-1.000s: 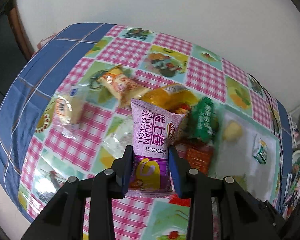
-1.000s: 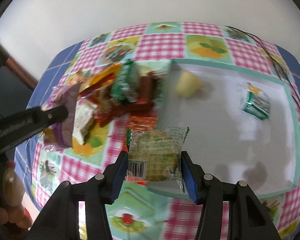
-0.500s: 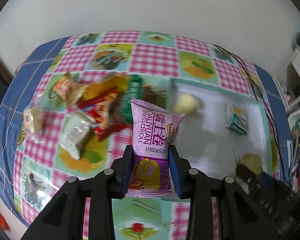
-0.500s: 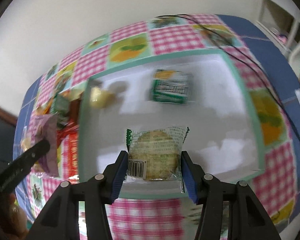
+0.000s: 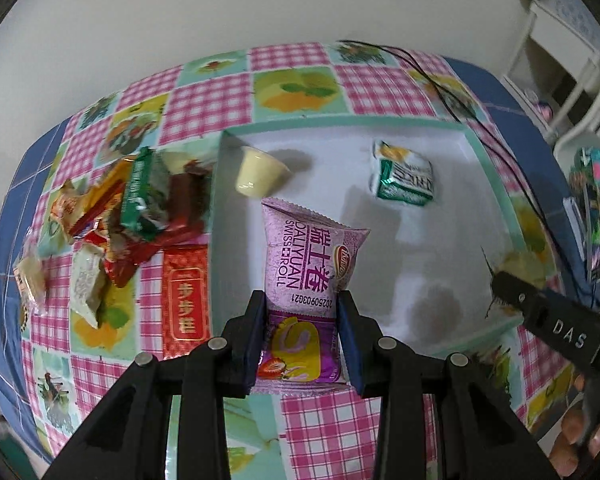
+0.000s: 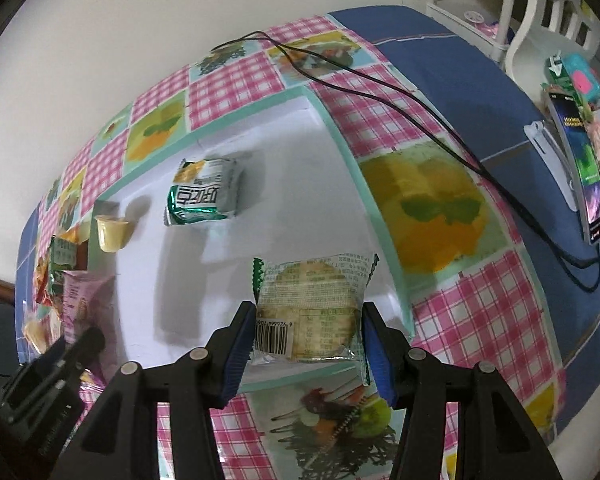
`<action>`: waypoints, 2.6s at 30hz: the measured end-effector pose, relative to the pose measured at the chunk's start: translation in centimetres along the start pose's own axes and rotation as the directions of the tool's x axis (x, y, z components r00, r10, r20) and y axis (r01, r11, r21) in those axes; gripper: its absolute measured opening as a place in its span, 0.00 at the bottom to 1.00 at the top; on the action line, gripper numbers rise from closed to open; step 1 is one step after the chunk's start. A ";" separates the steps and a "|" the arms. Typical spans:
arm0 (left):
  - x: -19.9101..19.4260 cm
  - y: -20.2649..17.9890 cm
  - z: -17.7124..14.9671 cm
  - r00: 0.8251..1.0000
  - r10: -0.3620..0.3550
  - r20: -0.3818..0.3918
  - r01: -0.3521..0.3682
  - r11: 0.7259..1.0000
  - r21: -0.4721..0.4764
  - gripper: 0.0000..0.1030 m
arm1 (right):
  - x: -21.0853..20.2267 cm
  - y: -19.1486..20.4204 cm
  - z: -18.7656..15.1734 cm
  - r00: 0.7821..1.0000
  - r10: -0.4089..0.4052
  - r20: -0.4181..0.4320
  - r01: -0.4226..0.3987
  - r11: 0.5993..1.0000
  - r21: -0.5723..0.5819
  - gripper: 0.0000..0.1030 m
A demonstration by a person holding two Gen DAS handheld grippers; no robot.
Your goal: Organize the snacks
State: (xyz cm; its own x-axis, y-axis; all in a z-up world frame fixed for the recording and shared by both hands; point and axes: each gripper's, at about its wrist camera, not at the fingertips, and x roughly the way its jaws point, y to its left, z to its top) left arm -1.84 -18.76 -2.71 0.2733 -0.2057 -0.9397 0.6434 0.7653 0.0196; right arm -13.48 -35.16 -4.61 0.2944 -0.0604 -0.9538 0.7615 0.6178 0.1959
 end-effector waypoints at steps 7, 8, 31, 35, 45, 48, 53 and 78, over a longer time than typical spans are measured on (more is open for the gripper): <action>0.9 -0.6 -0.4 1.000 -0.005 -0.030 0.006 1.000 0.007 0.36 | 0.4 0.5 -0.1 1.000 0.004 -0.008 -0.004 1.000 -0.010 0.56; 0.8 -0.5 -0.3 1.000 -0.009 -0.029 0.009 1.000 0.002 0.37 | 0.4 0.6 -0.1 1.000 0.002 -0.008 -0.003 1.000 -0.012 0.56; 1.1 8.7 0.1 0.999 0.026 -0.045 -0.037 0.962 -0.271 0.80 | -0.3 5.1 -1.1 1.000 -0.031 -0.006 0.030 0.992 -0.119 0.90; 1.2 10.5 0.0 0.998 0.055 -0.044 -0.065 0.957 -0.283 0.86 | -0.2 6.6 -1.3 1.000 -0.016 -0.003 0.015 0.991 -0.134 0.99; 0.4 16.0 -0.8 0.993 0.114 -0.033 -0.118 0.918 -0.379 0.96 | 0.0 12.0 -2.4 1.000 0.019 0.007 -0.018 0.979 -0.205 1.00; 0.4 18.0 -1.2 0.991 0.126 -0.042 -0.132 0.904 -0.408 0.96 | 0.2 14.3 -3.1 0.999 0.034 0.001 -0.032 0.968 -0.248 1.00; 0.3 21.0 -1.9 0.989 0.135 -0.054 -0.145 0.881 -0.451 0.96 | 1.0 17.8 -4.4 0.998 0.067 -0.019 -0.070 0.955 -0.289 1.00; 2.3 28.6 -4.2 0.984 0.125 -0.125 -0.172 0.834 -0.524 0.96 | 5.3 28.7 -8.4 0.981 0.170 -0.097 -0.196 0.875 -0.443 0.95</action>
State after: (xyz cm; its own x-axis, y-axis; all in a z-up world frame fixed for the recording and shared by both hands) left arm 14.21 5.14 -5.77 0.2596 -0.0307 -0.9652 0.1149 0.9934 -0.0007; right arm 5.03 -11.17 -5.95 0.3621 0.1223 -0.9241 0.3527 0.8997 0.2573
